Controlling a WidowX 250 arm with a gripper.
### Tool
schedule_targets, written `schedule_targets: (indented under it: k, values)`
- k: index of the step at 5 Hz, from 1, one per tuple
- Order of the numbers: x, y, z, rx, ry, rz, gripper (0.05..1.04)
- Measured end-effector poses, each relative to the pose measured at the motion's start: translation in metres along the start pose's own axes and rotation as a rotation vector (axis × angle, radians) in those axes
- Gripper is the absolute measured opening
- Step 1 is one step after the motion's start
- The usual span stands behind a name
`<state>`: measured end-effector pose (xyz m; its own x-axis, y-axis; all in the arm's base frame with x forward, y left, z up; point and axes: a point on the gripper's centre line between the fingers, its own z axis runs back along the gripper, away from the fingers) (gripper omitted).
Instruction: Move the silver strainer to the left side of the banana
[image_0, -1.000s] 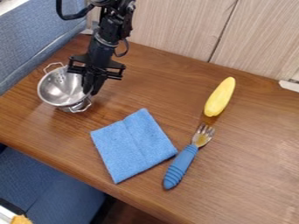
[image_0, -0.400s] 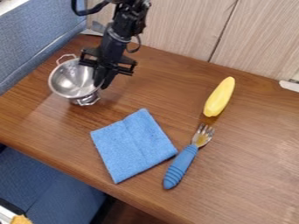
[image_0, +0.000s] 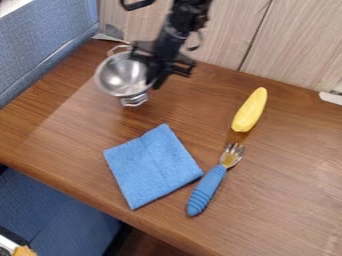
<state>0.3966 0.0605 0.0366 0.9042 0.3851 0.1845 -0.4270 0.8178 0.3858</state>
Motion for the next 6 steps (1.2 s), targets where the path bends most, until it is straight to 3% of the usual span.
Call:
schedule_targets:
  k: [1,3,4,6]
  values:
    - [0.014,-0.035,0.035,-0.083,-0.094,-0.104,0.081]
    - [0.020,-0.104,0.054,-0.153,-0.118,-0.286,0.081]
    - [0.011,-0.126,0.052,-0.145,-0.116,-0.361,0.081]
    - [0.004,-0.130,0.044,-0.122,-0.091,-0.392,0.081]
